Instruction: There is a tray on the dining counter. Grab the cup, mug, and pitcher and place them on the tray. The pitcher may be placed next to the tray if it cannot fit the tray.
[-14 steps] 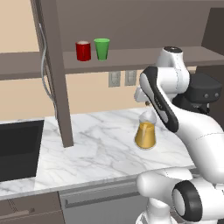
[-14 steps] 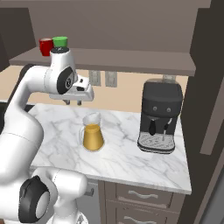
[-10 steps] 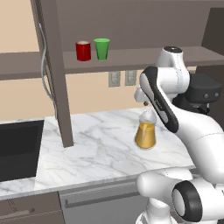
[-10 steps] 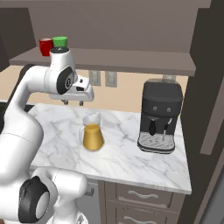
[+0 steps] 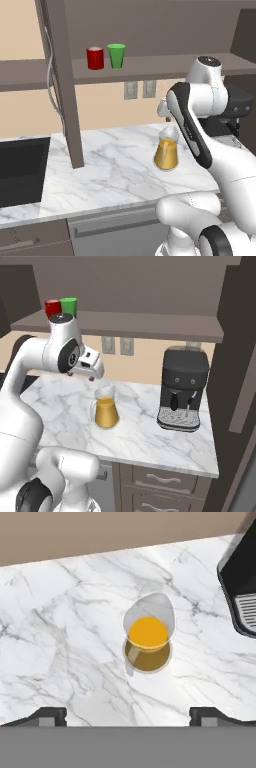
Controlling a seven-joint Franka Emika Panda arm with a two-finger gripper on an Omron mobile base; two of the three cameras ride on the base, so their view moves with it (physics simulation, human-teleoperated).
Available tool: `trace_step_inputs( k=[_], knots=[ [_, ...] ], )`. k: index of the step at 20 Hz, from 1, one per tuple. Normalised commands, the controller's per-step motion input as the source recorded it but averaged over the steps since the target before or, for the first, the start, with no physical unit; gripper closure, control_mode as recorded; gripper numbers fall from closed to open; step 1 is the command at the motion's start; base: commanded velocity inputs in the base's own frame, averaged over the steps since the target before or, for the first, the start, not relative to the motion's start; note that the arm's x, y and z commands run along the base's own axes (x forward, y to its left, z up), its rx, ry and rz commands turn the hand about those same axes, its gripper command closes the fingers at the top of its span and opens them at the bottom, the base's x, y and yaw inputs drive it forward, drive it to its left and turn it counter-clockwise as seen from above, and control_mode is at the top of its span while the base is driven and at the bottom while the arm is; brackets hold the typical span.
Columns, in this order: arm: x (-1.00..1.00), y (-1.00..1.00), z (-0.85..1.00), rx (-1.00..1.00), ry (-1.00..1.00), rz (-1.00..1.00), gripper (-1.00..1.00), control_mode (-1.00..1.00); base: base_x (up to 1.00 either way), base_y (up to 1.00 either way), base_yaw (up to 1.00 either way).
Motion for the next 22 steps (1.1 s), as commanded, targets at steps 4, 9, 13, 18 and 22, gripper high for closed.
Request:
trace_step_inputs(
  k=[4, 9, 13, 18, 22],
  knots=[
    [-0.34, -0.03, 0.04, 0.19, -0.07, -0.22, -1.0, -1.0, 0.0, 0.0, 0.0],
    [-0.07, 0.0, 0.15, 0.23, -0.06, -0.29, -1.0, -1.0, 0.0, 0.0, 0.0],
    [-0.01, 0.0, 0.37, 0.2, -0.12, -0.35, -1.0, -1.0, 0.0, 0.0, 0.0],
    [0.0, -0.07, 0.41, 0.2, -0.1, -0.27, -1.0, -1.0, 0.0, 0.0, 0.0],
    [0.0, -0.26, 0.54, 0.28, -0.06, -0.09, -1.0, -1.0, 0.0, 0.0, 0.0]
  ],
)
